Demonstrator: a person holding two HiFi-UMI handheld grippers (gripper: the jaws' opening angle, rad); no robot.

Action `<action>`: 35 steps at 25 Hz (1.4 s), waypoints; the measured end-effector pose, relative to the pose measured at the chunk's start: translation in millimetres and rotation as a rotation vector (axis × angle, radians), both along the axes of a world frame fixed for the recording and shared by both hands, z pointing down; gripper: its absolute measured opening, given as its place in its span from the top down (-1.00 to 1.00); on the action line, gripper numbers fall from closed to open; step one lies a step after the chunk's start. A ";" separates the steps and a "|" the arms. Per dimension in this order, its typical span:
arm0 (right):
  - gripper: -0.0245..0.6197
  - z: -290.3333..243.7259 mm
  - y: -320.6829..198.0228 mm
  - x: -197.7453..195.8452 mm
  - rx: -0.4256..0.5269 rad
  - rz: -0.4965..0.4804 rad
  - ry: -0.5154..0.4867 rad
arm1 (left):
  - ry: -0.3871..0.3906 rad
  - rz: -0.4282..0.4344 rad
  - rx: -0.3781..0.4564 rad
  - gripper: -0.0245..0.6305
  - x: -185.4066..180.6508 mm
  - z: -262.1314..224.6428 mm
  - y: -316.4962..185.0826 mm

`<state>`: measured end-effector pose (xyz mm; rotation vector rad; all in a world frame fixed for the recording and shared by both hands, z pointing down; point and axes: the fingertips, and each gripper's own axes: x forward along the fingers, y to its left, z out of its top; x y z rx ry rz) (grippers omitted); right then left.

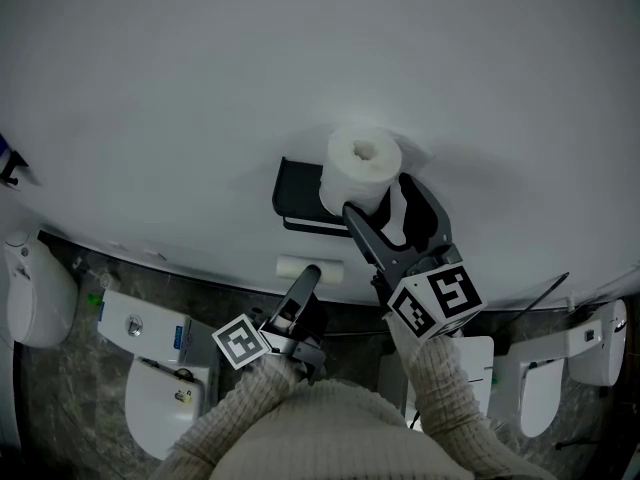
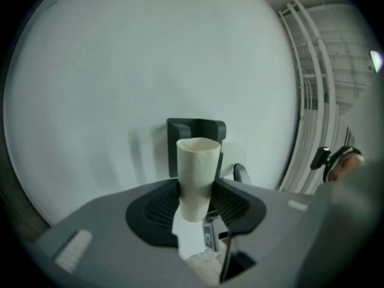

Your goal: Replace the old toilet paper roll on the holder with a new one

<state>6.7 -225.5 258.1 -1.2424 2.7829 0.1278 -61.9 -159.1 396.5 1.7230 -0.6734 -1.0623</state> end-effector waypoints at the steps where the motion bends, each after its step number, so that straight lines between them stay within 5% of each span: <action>1: -0.26 -1.5 -0.8 -2.4 0.004 -0.006 0.002 | -0.001 -0.002 0.001 0.41 -0.8 -0.4 -0.4; 10: -0.31 -4.6 -17.2 -20.7 0.024 -0.017 0.102 | 0.004 -0.018 0.002 0.41 -7.2 -0.4 -7.9; 35: -0.27 -18.3 -11.4 -10.8 0.037 0.033 0.044 | -0.018 0.020 -0.003 0.41 -1.5 -0.3 -5.9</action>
